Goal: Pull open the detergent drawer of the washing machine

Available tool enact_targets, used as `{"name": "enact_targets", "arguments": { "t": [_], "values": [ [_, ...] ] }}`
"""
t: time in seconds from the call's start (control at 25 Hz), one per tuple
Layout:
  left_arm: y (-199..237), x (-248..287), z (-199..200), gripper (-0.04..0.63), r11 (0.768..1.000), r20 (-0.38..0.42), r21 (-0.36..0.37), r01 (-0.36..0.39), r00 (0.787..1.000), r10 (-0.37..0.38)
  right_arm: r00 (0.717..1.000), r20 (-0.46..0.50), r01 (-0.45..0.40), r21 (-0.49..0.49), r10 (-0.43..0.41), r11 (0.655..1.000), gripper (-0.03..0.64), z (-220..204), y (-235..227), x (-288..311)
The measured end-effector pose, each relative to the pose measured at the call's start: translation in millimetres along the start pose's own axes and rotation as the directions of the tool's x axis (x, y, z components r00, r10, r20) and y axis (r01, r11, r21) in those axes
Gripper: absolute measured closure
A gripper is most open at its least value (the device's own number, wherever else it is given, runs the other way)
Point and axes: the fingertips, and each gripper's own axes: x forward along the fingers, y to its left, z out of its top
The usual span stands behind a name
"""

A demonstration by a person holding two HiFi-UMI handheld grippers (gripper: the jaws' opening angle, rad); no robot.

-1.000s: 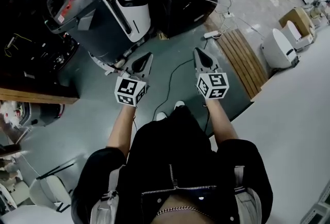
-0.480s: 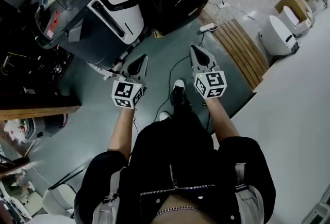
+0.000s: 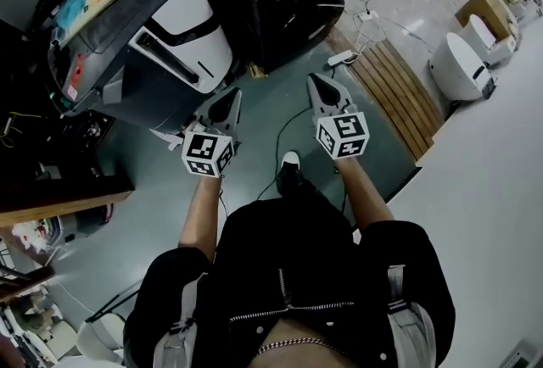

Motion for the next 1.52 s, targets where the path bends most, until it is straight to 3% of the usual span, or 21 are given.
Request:
{"name": "enact_targets", "arguments": {
  "t": [0.44,0.64,0.76,1.0,1.2,1.52],
  "values": [
    [13.0,87.9,25.6,0.574,0.999,0.014,0.015,-0.047,0.999,0.047,0.999,0.015,-0.034,0.017,0.034,0.999,0.617,23.9,-88.3,70.1],
    [24.6,101.5,20.5,0.574,0.997,-0.012,0.034,-0.066,0.998,0.067,0.998,0.049,-0.032,0.021,0.03,0.999,0.619,30.5,-99.3,87.5],
    [32.6,113.5,20.3,0.574,0.998,-0.018,0.029,-0.064,0.998,0.064,0.999,0.023,-0.028,0.006,0.028,1.0,0.613,26.1,-102.7,99.8],
    [44.6,144.7,13.3,0.574,0.999,-0.03,0.023,-0.03,0.999,0.031,0.995,-0.096,0.005,-0.003,-0.005,1.0,0.622,2.1,-118.8,129.6],
    [69.5,185.2,3.8,0.574,1.0,-0.049,0.01,0.01,0.999,-0.009,0.993,-0.118,0.03,0.054,-0.023,0.998,0.621,-6.0,-134.5,160.3],
    [108.1,260.9,-5.0,0.574,0.997,-0.061,0.002,0.083,0.995,-0.083,0.995,-0.094,-0.022,0.134,0.035,0.991,0.611,-16.3,-147.4,220.8]
  ]
}}
